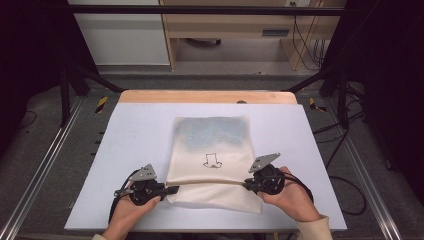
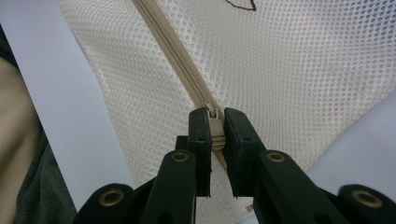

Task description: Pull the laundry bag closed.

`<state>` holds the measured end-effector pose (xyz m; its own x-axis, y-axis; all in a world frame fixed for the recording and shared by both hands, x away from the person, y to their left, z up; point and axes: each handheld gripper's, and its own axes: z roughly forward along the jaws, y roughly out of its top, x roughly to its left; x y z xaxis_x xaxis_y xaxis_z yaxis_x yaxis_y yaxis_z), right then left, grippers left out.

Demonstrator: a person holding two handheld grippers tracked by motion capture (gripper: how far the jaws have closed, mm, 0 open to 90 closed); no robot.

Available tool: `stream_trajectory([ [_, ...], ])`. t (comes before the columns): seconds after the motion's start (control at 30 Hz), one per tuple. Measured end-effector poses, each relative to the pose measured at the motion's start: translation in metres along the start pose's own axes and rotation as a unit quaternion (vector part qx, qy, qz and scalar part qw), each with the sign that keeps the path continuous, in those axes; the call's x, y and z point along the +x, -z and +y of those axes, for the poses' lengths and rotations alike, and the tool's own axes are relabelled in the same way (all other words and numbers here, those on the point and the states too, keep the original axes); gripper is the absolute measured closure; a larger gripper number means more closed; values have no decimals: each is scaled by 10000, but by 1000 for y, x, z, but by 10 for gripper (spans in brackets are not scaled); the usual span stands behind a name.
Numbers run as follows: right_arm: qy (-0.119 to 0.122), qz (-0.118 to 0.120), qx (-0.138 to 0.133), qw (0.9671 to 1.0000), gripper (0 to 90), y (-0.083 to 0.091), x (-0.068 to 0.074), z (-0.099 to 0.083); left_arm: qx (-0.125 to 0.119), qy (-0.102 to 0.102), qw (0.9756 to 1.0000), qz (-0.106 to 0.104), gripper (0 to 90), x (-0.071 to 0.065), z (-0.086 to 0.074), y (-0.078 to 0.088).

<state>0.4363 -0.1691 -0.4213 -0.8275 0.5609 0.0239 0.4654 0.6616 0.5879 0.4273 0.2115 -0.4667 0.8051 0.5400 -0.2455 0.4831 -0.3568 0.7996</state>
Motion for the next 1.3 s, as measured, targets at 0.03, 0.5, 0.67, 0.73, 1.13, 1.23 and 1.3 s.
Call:
stream_trajectory([
  [0.03,-20,15,0,10000,818,0,0,0,4,9,10000,-13,823,0,0,0],
  [0.5,-68,27,35,10000,818,1,-1,-6,-11,-21,10000,10,824,-1,1,1],
  [0.67,-107,5,63,9999,818,3,-3,-9,-23,-22,10000,5,824,0,1,1],
  [0.73,-101,19,38,9999,818,4,-4,-10,-21,-21,10000,8,823,-1,1,1],
  [1.13,-238,14,46,9997,818,6,-7,-19,-23,-28,10000,6,824,-1,1,2],
  [1.23,-237,27,68,9997,818,6,-7,-20,-26,-29,10000,6,824,-1,1,2],
  [1.3,-258,11,99,9996,818,5,-8,-21,-27,-26,10000,11,824,-1,1,2],
])
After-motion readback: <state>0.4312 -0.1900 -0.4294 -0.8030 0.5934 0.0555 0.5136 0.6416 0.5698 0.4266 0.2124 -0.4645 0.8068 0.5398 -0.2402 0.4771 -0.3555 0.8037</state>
